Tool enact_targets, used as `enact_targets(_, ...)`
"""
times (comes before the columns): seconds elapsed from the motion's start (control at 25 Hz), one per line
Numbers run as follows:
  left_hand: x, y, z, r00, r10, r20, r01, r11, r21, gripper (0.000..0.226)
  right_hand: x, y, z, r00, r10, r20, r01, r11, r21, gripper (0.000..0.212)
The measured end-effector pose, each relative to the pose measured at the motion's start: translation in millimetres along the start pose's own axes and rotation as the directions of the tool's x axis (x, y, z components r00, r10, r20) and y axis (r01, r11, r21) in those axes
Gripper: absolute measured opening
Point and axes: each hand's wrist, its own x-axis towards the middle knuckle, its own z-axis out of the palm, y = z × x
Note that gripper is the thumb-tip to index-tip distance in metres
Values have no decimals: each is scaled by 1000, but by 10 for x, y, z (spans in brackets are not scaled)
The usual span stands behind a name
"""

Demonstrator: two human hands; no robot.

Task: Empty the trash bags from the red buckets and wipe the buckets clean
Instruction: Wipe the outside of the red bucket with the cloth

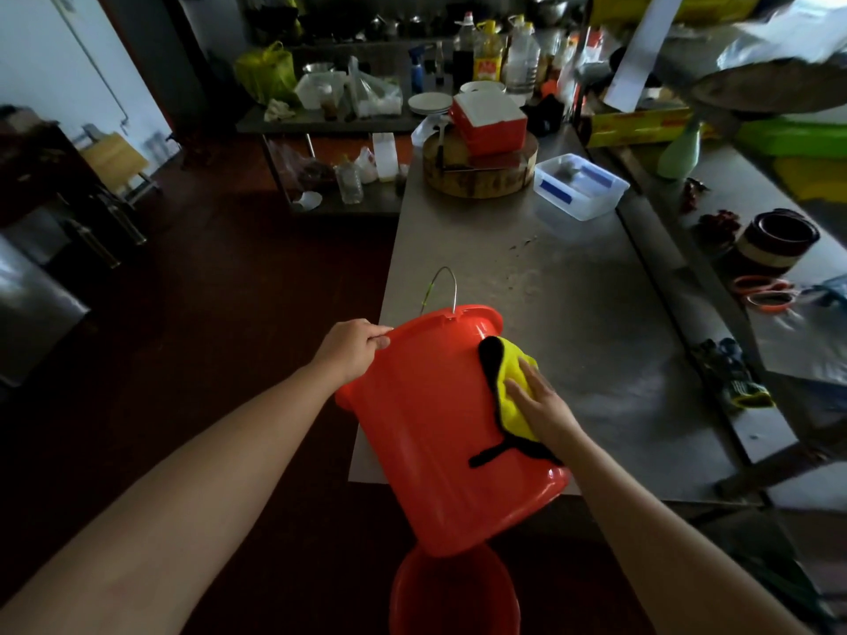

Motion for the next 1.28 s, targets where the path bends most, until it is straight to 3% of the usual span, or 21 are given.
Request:
enact_targets(0.08,29,25,1,1000,-7,6,7,1000,29,34,27,-1,-55,999,11,52,-12,1000,27,67)
enact_targets(0.16,50,50,2,1000,-6,2,6,999,45,34,-107,-129,60,999,-47,18,49,981,-186,71)
enact_targets(0.28,68,86,21,1000,20,-12,-19,998,58,33,-647,-342,530,960,-282,-2,227,778,-585,74)
enact_targets(0.36,71,93,43,999,32,-21,-31,998,56,33,-954,-404,840,901,-432,24,326,641,-695,71)
enact_targets(0.44,68,79,51,999,37,-33,-35,998,58,33,-1013,-380,968,865,-499,55,379,577,-724,71)
enact_targets(0.56,64,76,52,998,60,-31,-58,996,61,33,-907,-294,723,885,-464,35,373,661,-651,71)
enact_targets(0.64,78,85,57,998,56,-25,-55,997,45,32,-807,-108,503,935,-353,-35,272,776,-569,73)
enact_targets(0.76,95,121,59,999,45,-28,-43,998,46,30,-636,196,129,990,-85,-112,58,972,-227,71)
enact_targets(0.84,116,153,65,998,56,-27,-53,996,72,30,-598,311,-19,998,46,-46,-45,998,34,69)
enact_targets(0.88,126,177,73,998,60,-25,-58,995,82,30,-625,338,-23,998,52,-33,-51,997,50,72)
enact_targets(0.96,159,225,76,998,64,-18,-62,994,95,31,-719,291,92,994,-13,-106,-2,990,-139,83)
enact_targets(1.08,209,315,84,996,93,-9,-91,988,124,31,-1066,144,472,945,-294,-141,177,827,-534,76)
enact_targets(1.16,229,349,96,993,114,-3,-113,984,136,31,-1290,92,644,902,-418,-112,256,724,-640,70)
enact_targets(1.28,228,380,113,992,125,11,-125,981,149,33,-1346,100,715,912,-391,-128,216,721,-658,69)
